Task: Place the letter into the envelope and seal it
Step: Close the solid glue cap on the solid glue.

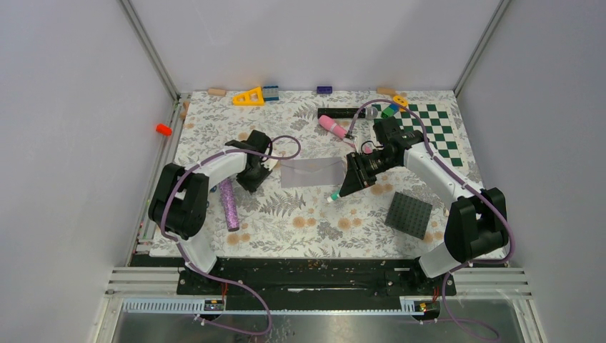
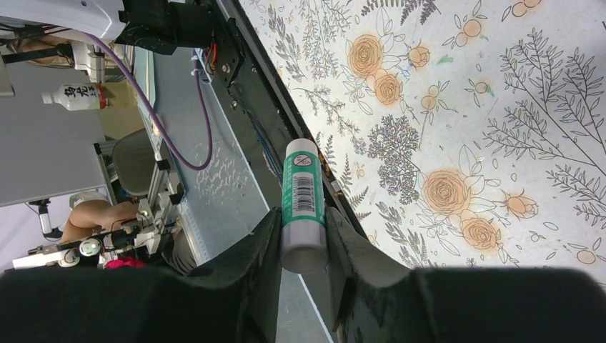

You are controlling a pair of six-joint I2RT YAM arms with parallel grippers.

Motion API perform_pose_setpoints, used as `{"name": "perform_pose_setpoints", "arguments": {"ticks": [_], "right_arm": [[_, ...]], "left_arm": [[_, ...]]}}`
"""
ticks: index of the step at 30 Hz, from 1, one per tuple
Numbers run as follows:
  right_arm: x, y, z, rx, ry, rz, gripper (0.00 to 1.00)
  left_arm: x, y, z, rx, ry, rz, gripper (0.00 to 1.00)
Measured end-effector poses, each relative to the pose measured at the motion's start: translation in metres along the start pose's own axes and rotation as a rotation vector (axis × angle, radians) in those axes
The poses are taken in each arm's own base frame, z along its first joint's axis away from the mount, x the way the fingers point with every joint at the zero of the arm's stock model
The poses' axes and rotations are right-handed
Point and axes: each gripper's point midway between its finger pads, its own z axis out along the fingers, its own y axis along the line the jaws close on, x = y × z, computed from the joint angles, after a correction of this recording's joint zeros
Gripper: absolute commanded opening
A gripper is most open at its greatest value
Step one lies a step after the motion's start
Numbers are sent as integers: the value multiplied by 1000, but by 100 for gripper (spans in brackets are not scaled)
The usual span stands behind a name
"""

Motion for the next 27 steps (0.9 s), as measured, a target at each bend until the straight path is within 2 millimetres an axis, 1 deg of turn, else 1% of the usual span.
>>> {"name": "perform_pose_setpoints", "arguments": {"ticks": [3, 10, 13, 15, 17, 19, 23, 27], "right_arm": [[0, 0, 0, 0, 0, 0, 24], [0, 0, 0, 0, 0, 1, 24], [0, 0, 0, -3, -1, 2, 24], [-1, 1, -1, -12, -5, 8, 24], [-4, 2, -4, -14, -16, 12, 24], [-11, 3, -7, -13, -35, 12, 24], [-35, 9, -15, -27, -105, 3, 24], [-59, 14, -19, -54, -184, 19, 23]], "left_arm": [[0, 0, 0, 4, -3, -5, 13], [-5, -4, -4, 35, -28, -15, 9], [-12, -7, -12, 69, -71, -30, 5], [-20, -9, -23, 102, -122, -53, 5], [-34, -12, -41, 146, -201, -77, 5], [-54, -17, -66, 198, -302, -99, 6], [-105, -28, -134, 319, -560, -129, 6], [-138, -44, -194, 460, -773, -160, 6]]}}
